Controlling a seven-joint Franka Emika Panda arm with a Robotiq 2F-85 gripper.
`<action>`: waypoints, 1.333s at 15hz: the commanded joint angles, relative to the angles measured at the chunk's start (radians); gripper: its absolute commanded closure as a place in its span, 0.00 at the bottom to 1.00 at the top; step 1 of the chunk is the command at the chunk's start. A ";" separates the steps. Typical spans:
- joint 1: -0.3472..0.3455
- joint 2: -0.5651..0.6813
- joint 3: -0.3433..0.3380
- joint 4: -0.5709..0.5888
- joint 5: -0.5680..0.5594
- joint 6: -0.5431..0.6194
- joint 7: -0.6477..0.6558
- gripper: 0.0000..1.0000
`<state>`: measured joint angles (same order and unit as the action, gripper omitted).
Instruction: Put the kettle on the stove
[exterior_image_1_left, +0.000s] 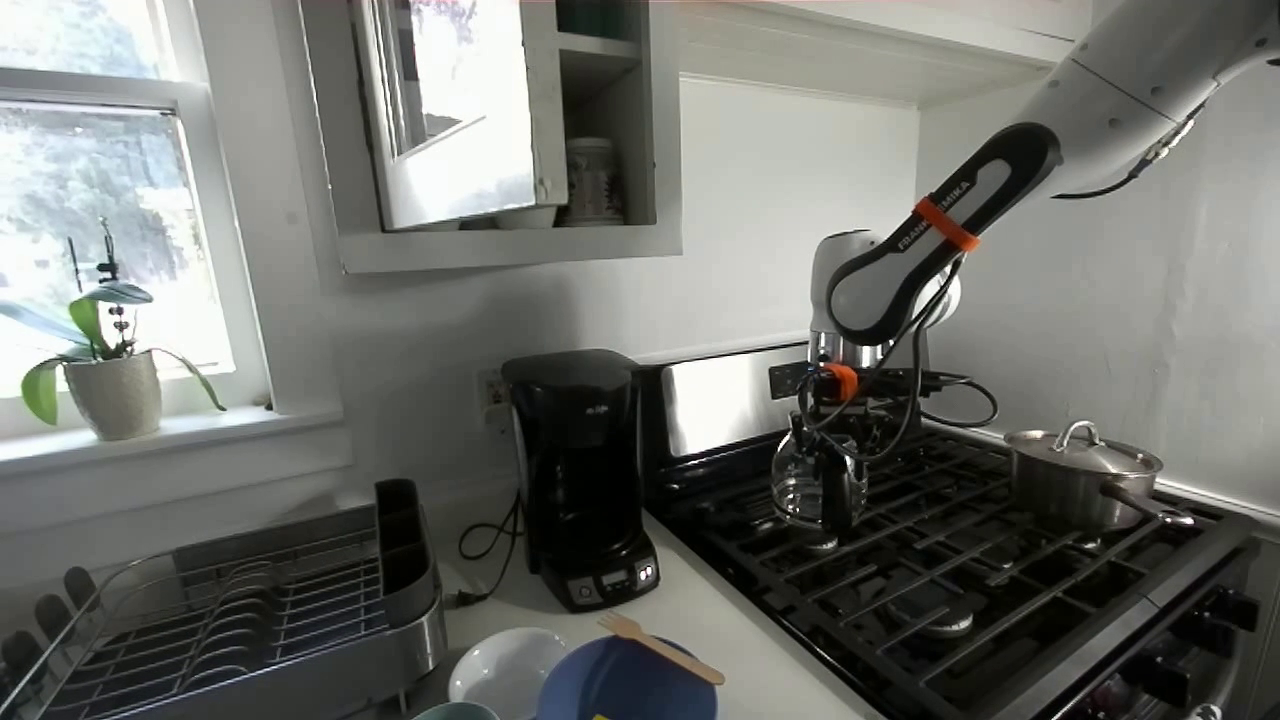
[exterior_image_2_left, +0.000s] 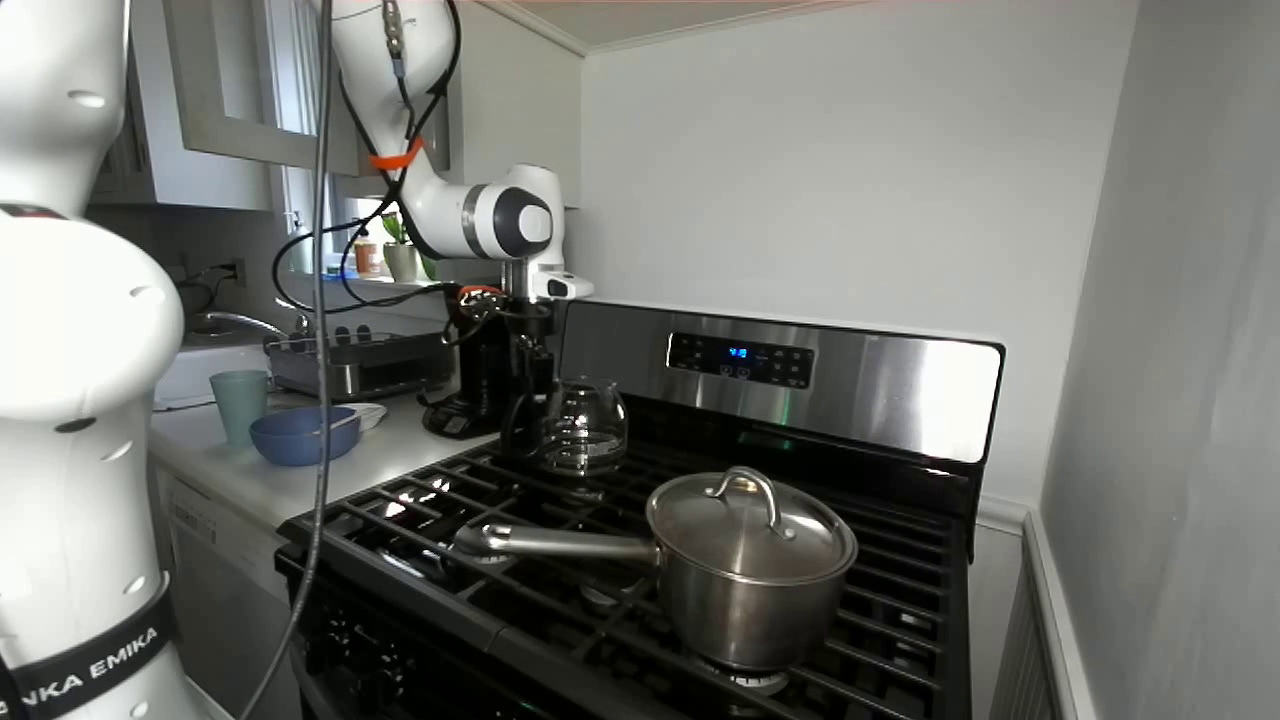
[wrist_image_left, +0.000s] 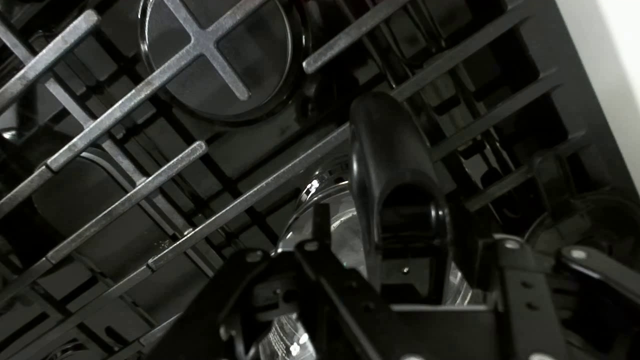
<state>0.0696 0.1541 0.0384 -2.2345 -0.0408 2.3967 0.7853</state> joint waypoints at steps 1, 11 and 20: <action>0.014 -0.019 -0.010 0.000 0.008 -0.046 0.021 0.08; 0.022 -0.230 0.024 -0.024 0.007 -0.223 0.008 0.00; 0.015 -0.637 0.051 -0.100 -0.005 -0.515 -0.465 0.00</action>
<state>0.0858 -0.3407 0.0830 -2.2766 -0.0439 1.9565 0.4682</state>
